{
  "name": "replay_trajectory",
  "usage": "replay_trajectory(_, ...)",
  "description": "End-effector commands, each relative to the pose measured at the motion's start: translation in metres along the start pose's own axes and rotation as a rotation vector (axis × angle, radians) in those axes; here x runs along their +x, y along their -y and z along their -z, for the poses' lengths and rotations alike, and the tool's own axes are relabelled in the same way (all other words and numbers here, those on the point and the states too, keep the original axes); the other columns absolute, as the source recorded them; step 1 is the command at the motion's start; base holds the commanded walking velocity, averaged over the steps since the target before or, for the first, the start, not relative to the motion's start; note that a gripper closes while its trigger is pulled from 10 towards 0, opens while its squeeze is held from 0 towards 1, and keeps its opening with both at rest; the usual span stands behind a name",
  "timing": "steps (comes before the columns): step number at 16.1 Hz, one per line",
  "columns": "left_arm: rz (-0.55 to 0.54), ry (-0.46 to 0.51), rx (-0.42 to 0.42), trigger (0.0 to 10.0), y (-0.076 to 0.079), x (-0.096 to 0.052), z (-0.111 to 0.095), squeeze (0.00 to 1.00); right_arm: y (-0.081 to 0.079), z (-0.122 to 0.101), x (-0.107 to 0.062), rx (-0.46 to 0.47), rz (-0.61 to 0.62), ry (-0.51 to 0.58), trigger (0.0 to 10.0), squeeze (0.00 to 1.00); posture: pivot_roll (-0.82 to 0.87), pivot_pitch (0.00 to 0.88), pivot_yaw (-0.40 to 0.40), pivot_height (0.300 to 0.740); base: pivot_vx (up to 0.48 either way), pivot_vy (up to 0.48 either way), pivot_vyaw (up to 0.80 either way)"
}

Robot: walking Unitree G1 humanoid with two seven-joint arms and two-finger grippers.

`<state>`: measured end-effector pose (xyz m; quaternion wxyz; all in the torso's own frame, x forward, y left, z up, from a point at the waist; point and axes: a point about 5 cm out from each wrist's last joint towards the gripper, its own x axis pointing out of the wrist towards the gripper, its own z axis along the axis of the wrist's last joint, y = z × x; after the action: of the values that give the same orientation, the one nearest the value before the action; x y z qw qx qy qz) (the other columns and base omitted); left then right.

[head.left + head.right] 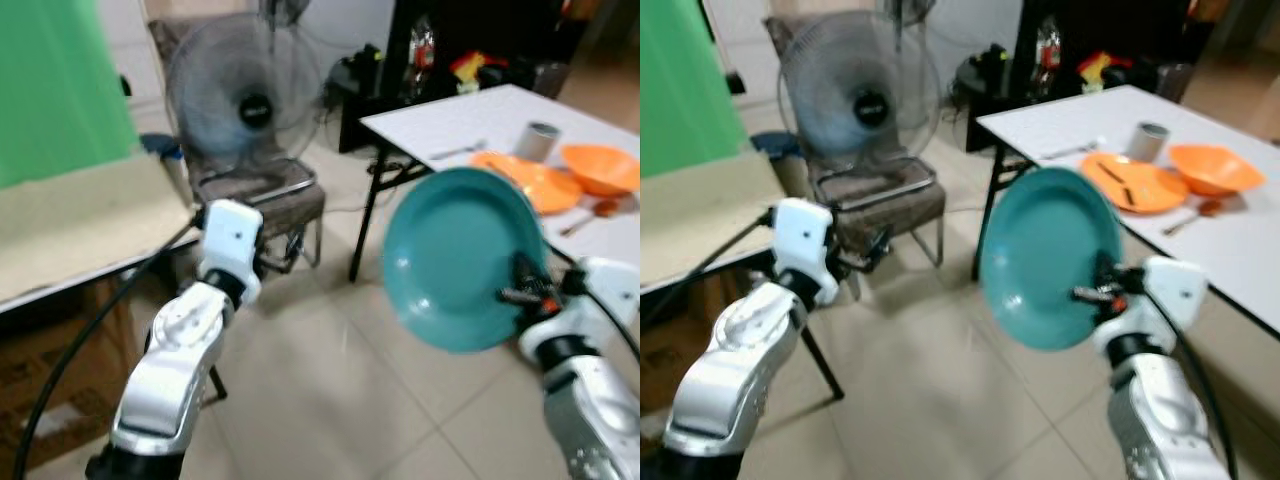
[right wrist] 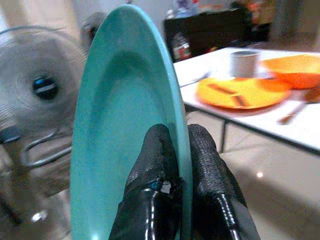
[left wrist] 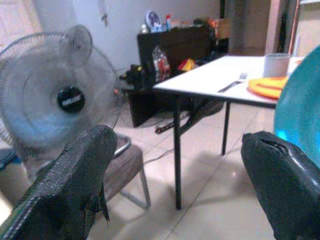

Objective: Setting the table

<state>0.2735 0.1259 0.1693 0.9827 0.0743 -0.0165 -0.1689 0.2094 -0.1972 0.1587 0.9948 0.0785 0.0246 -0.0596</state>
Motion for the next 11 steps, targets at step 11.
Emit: replay_trajectory(11, -0.009, -0.002, 0.011, 10.0, -0.0062, 0.0026, 0.0008, 0.0, -0.0055, -0.0064, 0.0002, 0.046, -0.015, 0.037, 10.0, 0.0, -0.02, 0.0, -0.015, 0.74, 0.0, -0.392, 0.0)
